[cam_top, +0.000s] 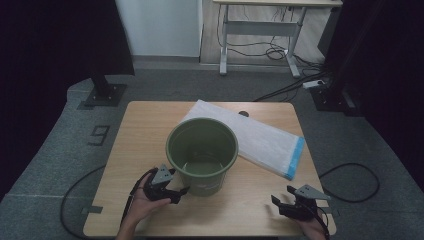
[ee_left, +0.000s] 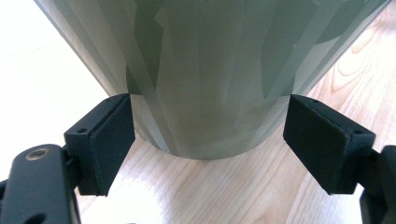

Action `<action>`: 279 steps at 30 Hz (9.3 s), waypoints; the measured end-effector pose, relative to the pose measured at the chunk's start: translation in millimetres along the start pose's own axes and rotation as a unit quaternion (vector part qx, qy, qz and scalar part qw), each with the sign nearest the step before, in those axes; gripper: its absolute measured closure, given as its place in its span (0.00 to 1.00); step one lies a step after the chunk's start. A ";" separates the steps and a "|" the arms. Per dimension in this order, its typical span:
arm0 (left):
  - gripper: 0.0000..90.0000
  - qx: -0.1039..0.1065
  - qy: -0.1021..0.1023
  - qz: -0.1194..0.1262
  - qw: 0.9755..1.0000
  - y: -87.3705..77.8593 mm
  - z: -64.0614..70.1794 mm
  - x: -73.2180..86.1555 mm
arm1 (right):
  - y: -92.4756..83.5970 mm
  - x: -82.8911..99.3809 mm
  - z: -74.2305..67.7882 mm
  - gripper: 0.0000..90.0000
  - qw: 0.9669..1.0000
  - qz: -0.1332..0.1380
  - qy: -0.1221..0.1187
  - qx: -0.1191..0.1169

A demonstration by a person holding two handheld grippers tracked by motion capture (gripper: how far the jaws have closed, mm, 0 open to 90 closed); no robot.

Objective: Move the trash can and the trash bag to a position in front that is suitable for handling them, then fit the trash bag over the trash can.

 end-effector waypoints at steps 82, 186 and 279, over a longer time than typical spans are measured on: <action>0.15 -0.094 -0.123 -0.085 0.984 -16.9 -55.6 88.1 | 17.4 -9.6 4.2 0.94 0.997 -0.057 0.008 0.058; 0.15 -0.099 -0.128 -0.086 0.983 -15.7 -57.3 87.2 | 5.0 -159.1 -43.2 0.99 0.981 0.184 0.009 0.054; 0.16 -0.103 -0.131 -0.085 0.982 -16.4 -57.0 87.4 | -7.3 -193.2 -177.7 0.99 0.962 0.236 -0.129 -0.052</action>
Point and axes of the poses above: each handheld gripper's, and its own axes: y roughly forward along the jaws, x roughly out of its underside, z roughly to its right, the point moved 5 cm from there along y, roughly forward along the jaws, and after that the axes turned 3 degrees about y, right-handed, at the moved point
